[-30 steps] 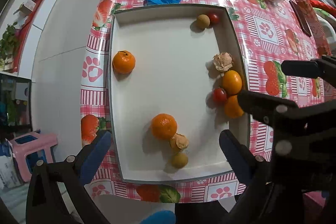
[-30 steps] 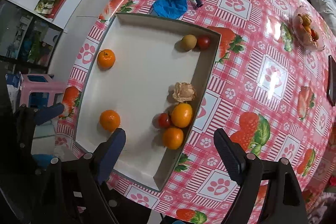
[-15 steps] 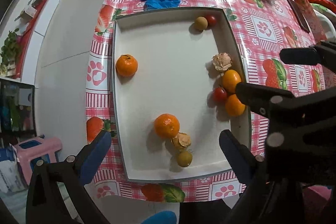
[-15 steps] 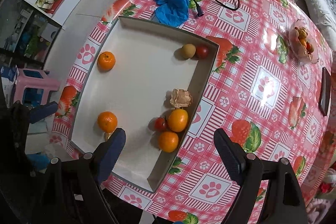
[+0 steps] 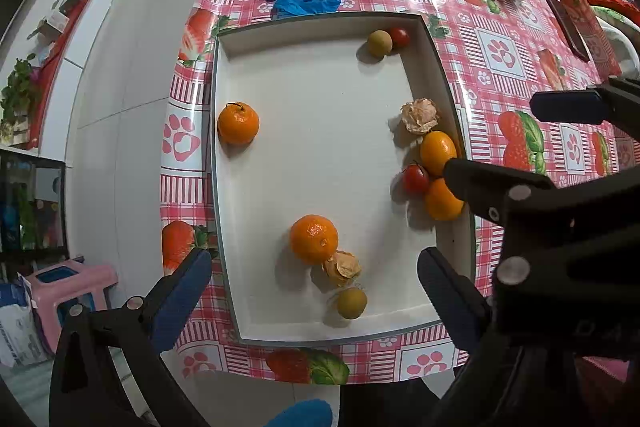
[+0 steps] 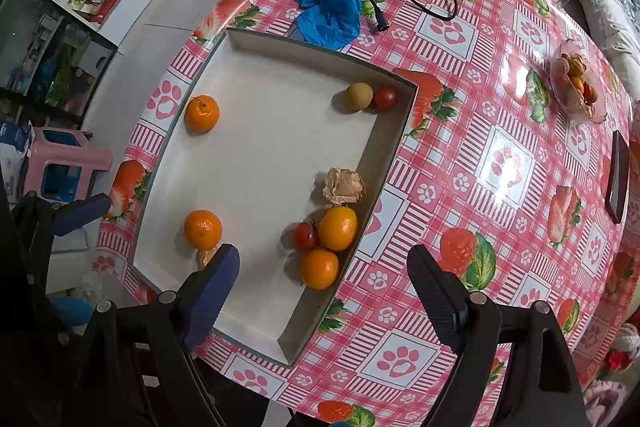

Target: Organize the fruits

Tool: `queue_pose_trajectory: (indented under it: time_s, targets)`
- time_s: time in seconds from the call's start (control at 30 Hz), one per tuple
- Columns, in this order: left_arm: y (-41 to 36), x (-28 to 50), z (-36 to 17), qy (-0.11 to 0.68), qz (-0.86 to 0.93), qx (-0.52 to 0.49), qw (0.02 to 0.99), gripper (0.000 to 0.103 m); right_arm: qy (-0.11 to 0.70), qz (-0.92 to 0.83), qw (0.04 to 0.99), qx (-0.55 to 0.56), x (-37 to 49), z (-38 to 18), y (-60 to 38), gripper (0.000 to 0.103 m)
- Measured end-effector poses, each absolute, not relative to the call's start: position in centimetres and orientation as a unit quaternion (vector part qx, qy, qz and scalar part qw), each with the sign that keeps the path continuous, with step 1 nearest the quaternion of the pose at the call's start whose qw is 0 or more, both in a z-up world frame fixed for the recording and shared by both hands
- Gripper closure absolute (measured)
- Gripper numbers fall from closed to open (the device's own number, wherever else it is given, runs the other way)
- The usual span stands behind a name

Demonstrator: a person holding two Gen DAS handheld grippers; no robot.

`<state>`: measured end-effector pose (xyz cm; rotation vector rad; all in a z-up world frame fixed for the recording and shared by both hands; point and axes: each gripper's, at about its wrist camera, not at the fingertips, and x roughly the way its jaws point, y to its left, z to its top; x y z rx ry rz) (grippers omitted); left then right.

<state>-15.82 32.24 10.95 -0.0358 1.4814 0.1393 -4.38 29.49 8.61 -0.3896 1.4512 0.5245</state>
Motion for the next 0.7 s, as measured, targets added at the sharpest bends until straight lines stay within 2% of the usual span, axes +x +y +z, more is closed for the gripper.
queue_pose_trajectory:
  time_s: [0.7]
  targets:
    - [32.14, -16.13, 10.83, 0.676, 0.061, -0.017, 0.734, 0.0, 0.651, 0.236, 0.7, -0.176, -4.53, 8.6, 29.57, 0.016]
